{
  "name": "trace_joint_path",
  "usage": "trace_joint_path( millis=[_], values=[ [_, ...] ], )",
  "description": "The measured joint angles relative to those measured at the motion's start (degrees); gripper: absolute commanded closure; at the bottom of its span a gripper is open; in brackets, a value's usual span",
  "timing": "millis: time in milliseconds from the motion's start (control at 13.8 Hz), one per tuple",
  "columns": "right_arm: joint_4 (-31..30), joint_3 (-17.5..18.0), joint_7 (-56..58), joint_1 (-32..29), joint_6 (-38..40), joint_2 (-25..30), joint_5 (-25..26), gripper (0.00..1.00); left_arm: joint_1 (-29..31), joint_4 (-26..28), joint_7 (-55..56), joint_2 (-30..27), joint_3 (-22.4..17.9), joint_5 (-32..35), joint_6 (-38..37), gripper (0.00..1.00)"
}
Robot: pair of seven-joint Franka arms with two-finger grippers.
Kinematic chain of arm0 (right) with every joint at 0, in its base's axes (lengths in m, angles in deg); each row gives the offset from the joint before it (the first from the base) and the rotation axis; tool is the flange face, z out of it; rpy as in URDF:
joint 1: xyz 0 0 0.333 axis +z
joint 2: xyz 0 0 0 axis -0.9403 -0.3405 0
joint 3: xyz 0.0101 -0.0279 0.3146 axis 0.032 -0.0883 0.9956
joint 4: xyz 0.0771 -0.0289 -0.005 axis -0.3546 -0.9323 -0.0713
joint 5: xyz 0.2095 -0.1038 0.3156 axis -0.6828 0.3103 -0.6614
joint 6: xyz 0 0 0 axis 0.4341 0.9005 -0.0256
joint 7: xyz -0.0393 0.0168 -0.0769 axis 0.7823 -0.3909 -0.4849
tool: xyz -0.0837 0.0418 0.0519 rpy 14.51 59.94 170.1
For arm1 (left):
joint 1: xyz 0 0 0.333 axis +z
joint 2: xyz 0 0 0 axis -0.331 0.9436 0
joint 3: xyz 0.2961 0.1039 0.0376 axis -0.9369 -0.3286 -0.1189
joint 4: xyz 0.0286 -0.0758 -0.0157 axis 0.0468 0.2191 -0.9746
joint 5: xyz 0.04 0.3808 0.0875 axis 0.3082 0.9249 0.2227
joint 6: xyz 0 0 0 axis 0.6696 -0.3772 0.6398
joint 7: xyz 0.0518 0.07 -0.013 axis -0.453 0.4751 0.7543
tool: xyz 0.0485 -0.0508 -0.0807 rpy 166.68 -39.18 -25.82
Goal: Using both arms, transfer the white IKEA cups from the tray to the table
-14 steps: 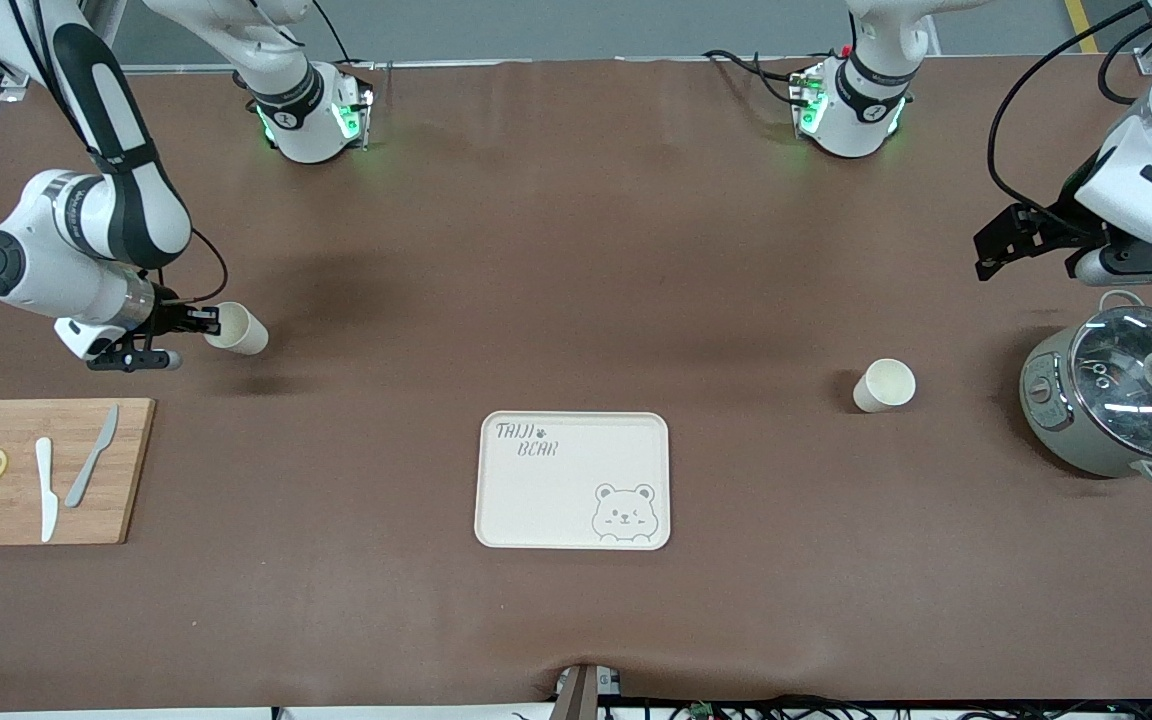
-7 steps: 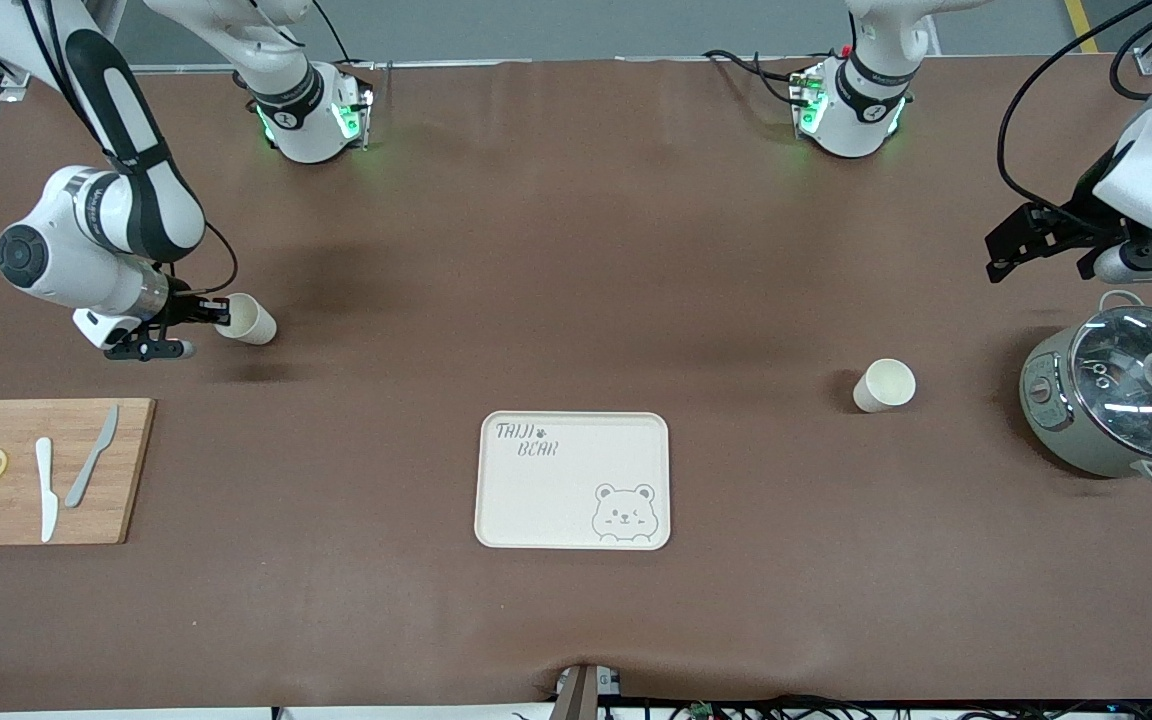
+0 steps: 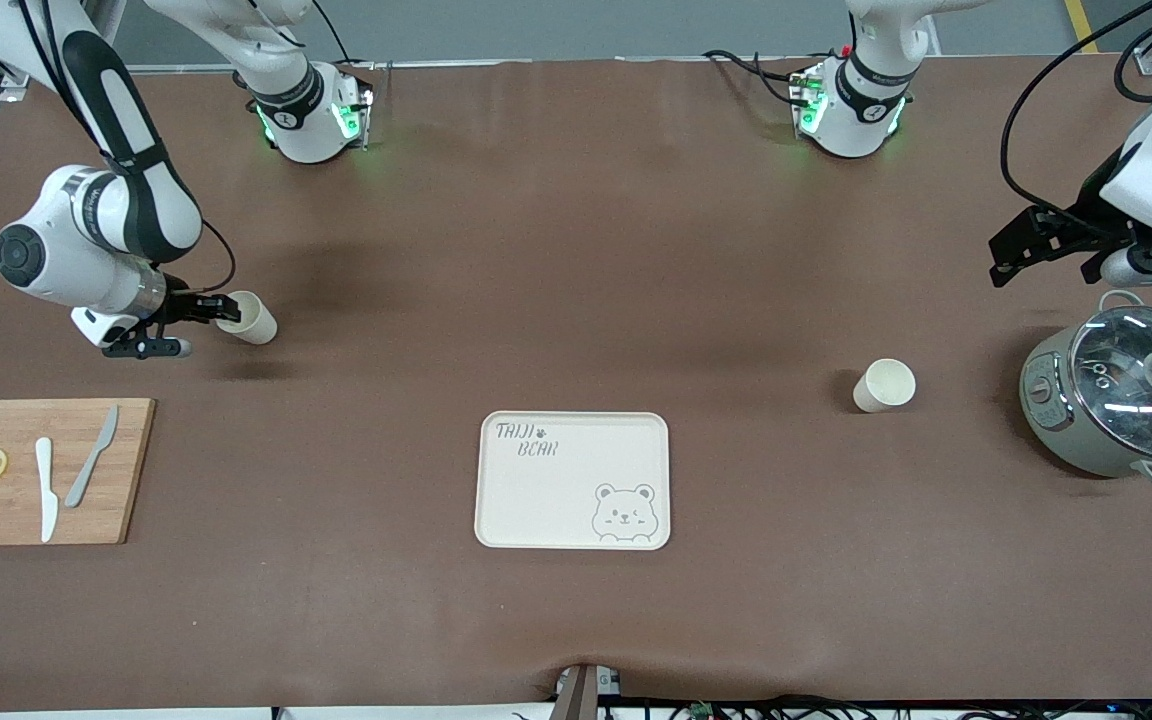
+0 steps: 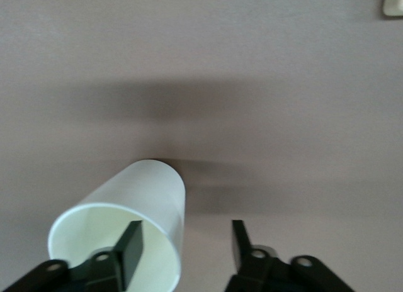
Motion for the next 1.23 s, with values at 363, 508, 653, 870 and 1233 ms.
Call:
trace_joint_path(
  millis=[363,508,653,870,1233],
  values=[
    [8.0,0.0,0.1,-0.4,10.7,0.2,0.0,0.0,0.0,-1.3,0.1,1.0,0.0,0.0,0.0,0.0],
    [15.7,0.0,0.0,-0.5,17.7,0.2,0.0,0.0,0.0,-1.5,0.7,1.0,0.0,0.0,0.0,0.0],
    [23.7,0.0,0.0,-0.5,24.3,0.0,0.0,0.0,0.0,-1.6,0.7,1.0,0.0,0.0,0.0,0.0],
    [37.5,0.7,0.0,-0.4,34.9,-2.4,-0.1,0.0,0.0,-1.7,0.7,1.0,0.0,0.0,-0.1,0.0],
    [55.7,1.7,-0.3,0.6,46.5,-6.2,-0.2,0.0,0.0,-2.0,0.7,1.0,0.0,0.0,-0.8,0.0]
  ],
)
